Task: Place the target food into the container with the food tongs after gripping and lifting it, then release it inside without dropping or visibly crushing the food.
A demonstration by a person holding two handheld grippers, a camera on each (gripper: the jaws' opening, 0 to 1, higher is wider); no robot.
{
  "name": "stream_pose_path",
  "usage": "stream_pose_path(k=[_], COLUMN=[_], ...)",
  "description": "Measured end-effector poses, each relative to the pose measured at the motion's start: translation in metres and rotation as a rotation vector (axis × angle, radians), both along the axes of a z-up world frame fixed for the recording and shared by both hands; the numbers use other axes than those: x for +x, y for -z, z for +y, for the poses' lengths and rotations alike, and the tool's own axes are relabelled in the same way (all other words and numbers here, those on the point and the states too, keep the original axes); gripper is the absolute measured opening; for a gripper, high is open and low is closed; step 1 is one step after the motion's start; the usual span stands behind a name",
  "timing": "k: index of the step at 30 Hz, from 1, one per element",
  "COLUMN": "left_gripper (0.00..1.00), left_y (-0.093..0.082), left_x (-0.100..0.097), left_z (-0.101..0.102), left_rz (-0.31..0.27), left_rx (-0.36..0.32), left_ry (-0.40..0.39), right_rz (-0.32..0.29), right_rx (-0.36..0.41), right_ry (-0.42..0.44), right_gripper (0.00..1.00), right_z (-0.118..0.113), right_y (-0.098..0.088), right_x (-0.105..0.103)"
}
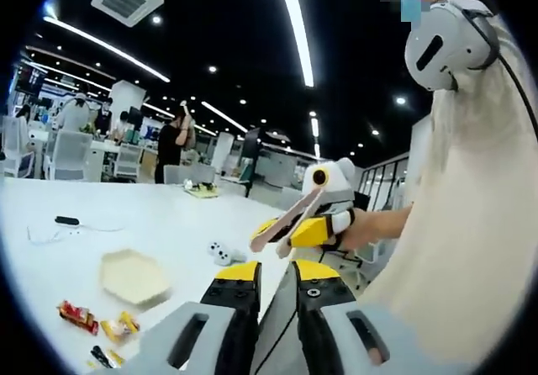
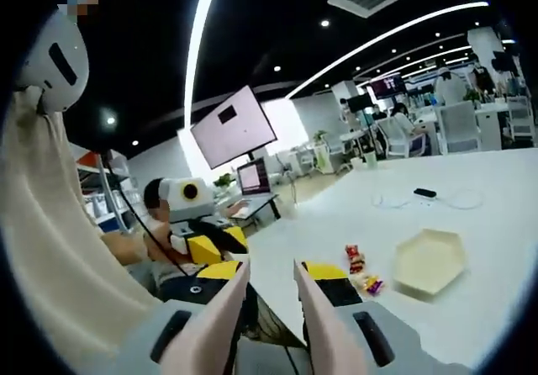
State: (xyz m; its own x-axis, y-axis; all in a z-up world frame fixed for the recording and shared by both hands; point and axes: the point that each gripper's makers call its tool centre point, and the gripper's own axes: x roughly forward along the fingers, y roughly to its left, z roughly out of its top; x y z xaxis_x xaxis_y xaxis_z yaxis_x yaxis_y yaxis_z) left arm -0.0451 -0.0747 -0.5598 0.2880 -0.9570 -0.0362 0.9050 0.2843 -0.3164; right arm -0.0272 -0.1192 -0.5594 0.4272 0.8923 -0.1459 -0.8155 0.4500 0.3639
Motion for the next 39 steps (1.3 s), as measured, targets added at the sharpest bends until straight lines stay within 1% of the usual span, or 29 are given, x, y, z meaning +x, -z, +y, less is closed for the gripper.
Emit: stream_pose_path(k=[2,3,4,6,8,10,13,14,16,17,19,20,21,22,23,25,27,28,29,32,33,34,36,39], left_gripper=[0.14,0.14,0.14,0.14,0.14,0.12,0.12,0.12,0.12,0.12,0.12,0.12,0.12,0.12,0.12,0.12,0.12,0.12,0.12,0.12,0.12,0.12,0.12,0.12], left_y=[0.001,0.004,0.004,0.0,-0.003,-0.004,0.002,0.008,0.011,0.011,0.008,0.005,0.003,0.001,-0.002,-0.005,-0.009,-0.01,-0.01,-0.008,-0.008,-0.007,-0.007,-0.005], left_x=[0.001,0.004,0.005,0.008,0.007,0.005,0.007,0.012,0.018,0.024,0.035,0.042,0.047,0.051,0.058,0.064,0.082,0.084,0.091,0.107,0.11,0.112,0.117,0.121], left_z=[-0.002,-0.002,-0.002,0.0,0.003,0.007,0.015,0.02,0.025,0.029,0.034,0.037,0.039,0.043,0.049,0.056,0.077,0.08,0.089,0.108,0.111,0.115,0.123,0.131], left_rz=[0.01,0.033,0.036,0.032,0.029,0.02,0.035,0.043,0.046,0.048,0.049,0.047,0.048,0.048,0.046,0.04,0.033,0.033,0.032,0.031,0.032,0.032,0.033,0.036], left_rx=[-0.01,-0.02,-0.02,-0.028,-0.029,-0.033,-0.043,-0.045,-0.049,-0.062,-0.092,-0.109,-0.115,-0.119,-0.123,-0.123,-0.126,-0.128,-0.131,-0.127,-0.128,-0.129,-0.139,-0.142], left_ry=[-0.019,-0.057,-0.067,-0.126,-0.149,-0.169,-0.187,-0.192,-0.197,-0.197,-0.187,-0.167,-0.153,-0.138,-0.114,-0.093,-0.06,-0.057,-0.042,-0.01,-0.002,0.006,0.026,0.048], right_rz=[0.002,0.01,0.013,0.035,0.045,0.069,0.072,0.074,0.086,0.087,0.075,0.065,0.061,0.059,0.06,0.054,0.05,0.048,0.045,0.042,0.042,0.041,0.04,0.049], right_rx=[0.001,0.01,0.012,-0.016,-0.034,-0.04,-0.054,-0.062,-0.067,-0.071,-0.09,-0.096,-0.097,-0.096,-0.093,-0.086,-0.094,-0.097,-0.103,-0.101,-0.102,-0.105,-0.107,-0.102], right_ry=[0.012,0.032,0.035,0.052,0.054,0.047,0.039,0.042,0.052,0.056,0.073,0.093,0.114,0.155,0.18,0.209,0.235,0.239,0.254,0.278,0.282,0.295,0.312,0.335], right_gripper=[0.27,0.27,0.27,0.27,0.27,0.27,0.27,0.27,0.27,0.27,0.27,0.27,0.27,0.27,0.27,0.27,0.27,0.27,0.27,0.27,0.27,0.27,0.27,0.27], right_z=[-0.004,-0.012,-0.014,-0.023,-0.027,-0.027,-0.023,-0.02,-0.016,-0.012,-0.005,-0.002,0.0,0.002,0.004,0.014,0.026,0.028,0.035,0.053,0.056,0.066,0.077,0.088], right_y=[0.001,0.002,0.003,0.013,0.02,0.028,0.032,0.034,0.036,0.036,0.035,0.033,0.031,0.029,0.027,0.021,0.02,0.02,0.02,0.018,0.019,0.019,0.021,0.024], right_x=[0.001,0.001,0.001,0.001,0.001,0.0,0.001,0.004,0.008,0.011,0.018,0.024,0.028,0.037,0.041,0.05,0.058,0.059,0.065,0.072,0.074,0.077,0.081,0.086])
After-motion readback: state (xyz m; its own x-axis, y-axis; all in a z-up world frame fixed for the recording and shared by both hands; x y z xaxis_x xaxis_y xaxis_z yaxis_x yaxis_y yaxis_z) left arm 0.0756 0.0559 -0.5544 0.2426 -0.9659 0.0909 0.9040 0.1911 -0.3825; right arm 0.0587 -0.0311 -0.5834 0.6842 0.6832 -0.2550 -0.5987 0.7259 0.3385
